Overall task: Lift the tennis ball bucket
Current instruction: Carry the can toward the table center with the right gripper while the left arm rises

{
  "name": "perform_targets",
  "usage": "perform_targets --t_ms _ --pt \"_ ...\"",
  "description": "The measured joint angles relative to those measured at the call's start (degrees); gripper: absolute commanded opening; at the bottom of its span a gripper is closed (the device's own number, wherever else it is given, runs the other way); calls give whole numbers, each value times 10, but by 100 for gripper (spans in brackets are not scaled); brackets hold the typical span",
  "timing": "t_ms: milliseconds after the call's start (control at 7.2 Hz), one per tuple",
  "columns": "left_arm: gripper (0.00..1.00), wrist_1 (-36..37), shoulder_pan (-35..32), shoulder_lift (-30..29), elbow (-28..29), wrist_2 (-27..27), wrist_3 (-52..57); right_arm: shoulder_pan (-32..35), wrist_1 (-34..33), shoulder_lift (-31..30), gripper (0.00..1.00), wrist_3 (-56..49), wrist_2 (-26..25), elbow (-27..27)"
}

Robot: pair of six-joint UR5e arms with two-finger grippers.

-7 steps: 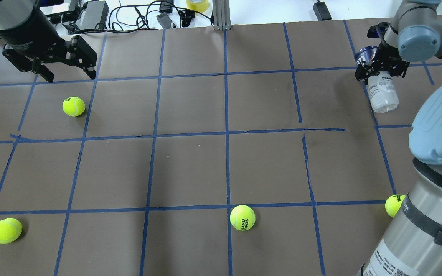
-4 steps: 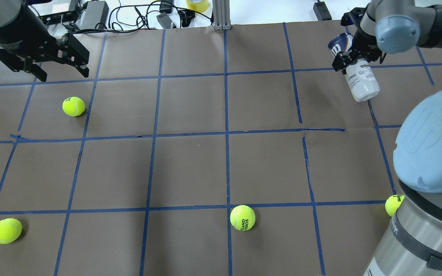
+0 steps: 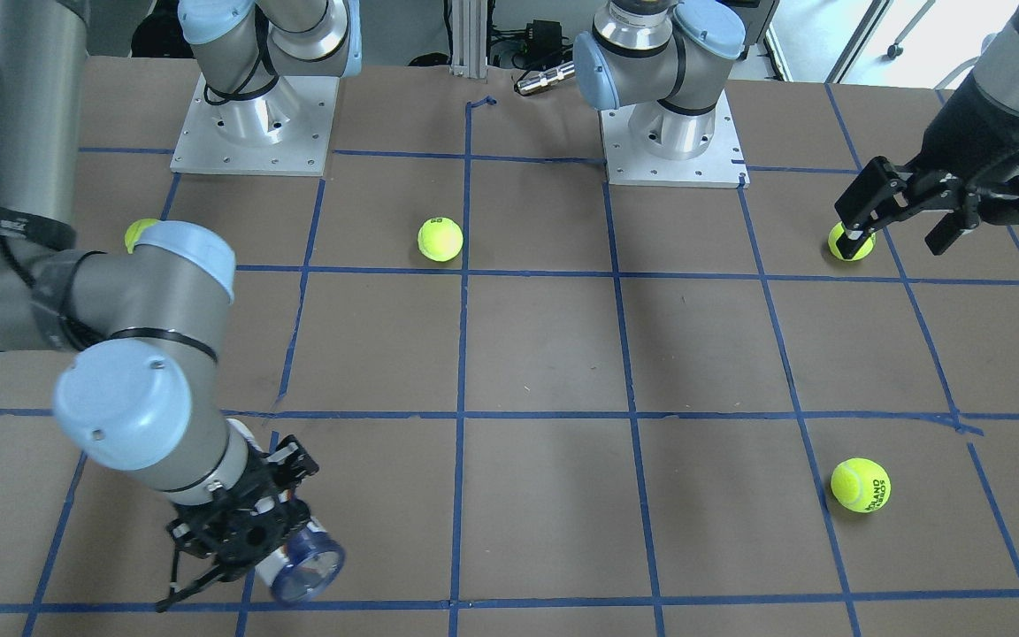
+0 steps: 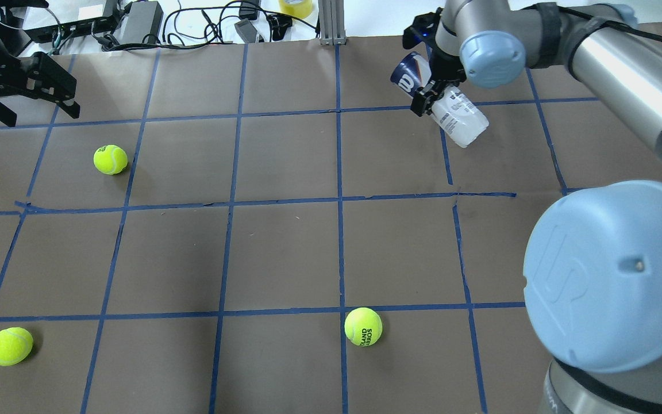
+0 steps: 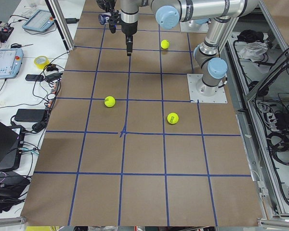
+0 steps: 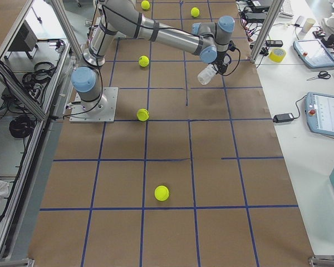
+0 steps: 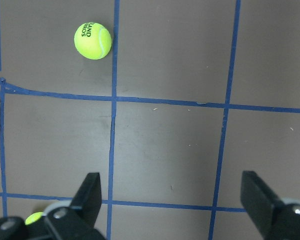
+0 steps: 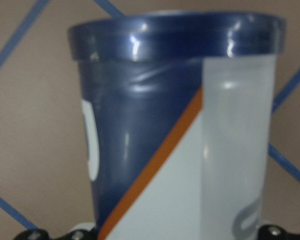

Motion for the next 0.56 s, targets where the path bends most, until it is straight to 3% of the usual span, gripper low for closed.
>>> perform_targets --t_ms 556 --pt "100 -1 8 1 -4 -3 3 137 -89 7 61 -113 -5 5"
